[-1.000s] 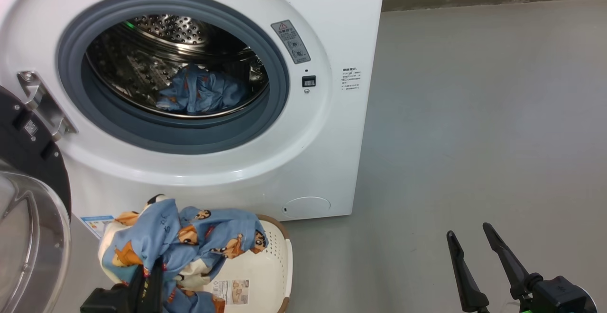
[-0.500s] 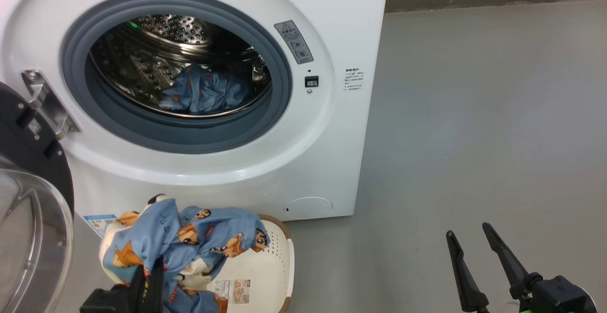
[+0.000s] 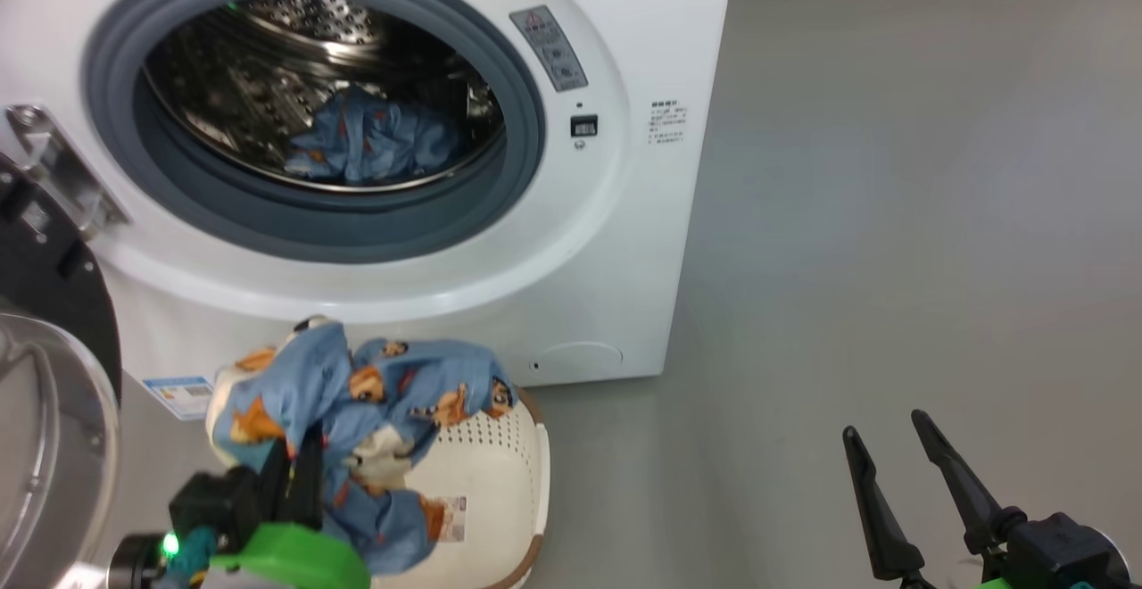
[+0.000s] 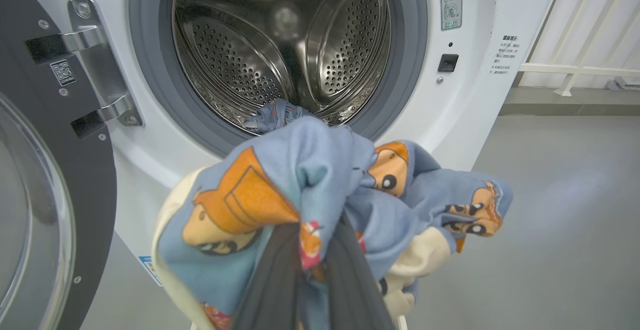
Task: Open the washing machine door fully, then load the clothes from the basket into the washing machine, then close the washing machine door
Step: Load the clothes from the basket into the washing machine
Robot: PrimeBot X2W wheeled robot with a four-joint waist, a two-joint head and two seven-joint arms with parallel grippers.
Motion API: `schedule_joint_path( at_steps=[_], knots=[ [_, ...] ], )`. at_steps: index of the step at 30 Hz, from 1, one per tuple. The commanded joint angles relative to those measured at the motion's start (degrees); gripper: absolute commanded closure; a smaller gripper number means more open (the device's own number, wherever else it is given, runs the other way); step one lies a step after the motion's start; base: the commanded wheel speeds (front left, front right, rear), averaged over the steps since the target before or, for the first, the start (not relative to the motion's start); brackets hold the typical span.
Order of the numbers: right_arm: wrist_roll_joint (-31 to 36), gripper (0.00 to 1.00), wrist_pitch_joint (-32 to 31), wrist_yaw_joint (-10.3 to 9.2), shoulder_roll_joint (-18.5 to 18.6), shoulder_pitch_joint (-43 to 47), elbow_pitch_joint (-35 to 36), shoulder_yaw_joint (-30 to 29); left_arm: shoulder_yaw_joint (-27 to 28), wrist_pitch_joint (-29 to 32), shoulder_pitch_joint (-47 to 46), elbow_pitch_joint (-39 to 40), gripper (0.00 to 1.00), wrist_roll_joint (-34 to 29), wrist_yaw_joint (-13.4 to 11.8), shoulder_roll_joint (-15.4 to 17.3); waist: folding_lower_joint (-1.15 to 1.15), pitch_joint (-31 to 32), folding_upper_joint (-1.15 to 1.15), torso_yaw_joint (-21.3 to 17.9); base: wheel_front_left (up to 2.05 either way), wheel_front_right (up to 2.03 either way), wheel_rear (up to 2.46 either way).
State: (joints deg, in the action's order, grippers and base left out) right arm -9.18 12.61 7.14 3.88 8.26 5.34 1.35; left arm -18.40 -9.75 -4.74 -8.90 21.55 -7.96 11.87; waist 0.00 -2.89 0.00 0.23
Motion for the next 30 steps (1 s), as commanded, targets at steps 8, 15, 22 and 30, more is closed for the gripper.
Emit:
schedule_joint_path(
  at_steps=[8, 15, 22, 30],
  knots=[
    [-0.3, 0.0, 0.7, 0.35, 1.6, -4.9, 2.7, 0.7, 2.0, -1.1, -15.0, -7.5, 1.0, 0.9, 1.7, -1.4, 0.0, -9.8, 0.0, -1.6, 0.0, 0.0, 0.0],
    [-1.0, 0.0, 1.5, 0.35, 1.7, -8.1, 2.8, 0.7, 3.5, -1.2, -25.1, -14.3, 1.0, 1.9, 3.4, -0.8, 0.0, -17.1, 0.0, -3.4, 0.0, 0.0, 0.0],
    [-2.2, 0.0, 2.3, 0.35, 1.7, -12.8, 1.6, 1.8, 5.7, 2.1, -38.2, -20.7, 1.0, 3.5, 6.3, 3.0, 0.0, -26.3, 0.0, -7.6, 0.0, 0.0, 0.0],
    [-3.8, 0.0, 2.4, 0.35, 1.0, -17.8, 1.5, 2.9, 8.0, 9.8, -49.1, -24.2, 1.0, 5.1, 7.9, 9.0, 0.0, -31.9, 0.0, -12.4, 0.0, 0.0, 0.0]
  ],
)
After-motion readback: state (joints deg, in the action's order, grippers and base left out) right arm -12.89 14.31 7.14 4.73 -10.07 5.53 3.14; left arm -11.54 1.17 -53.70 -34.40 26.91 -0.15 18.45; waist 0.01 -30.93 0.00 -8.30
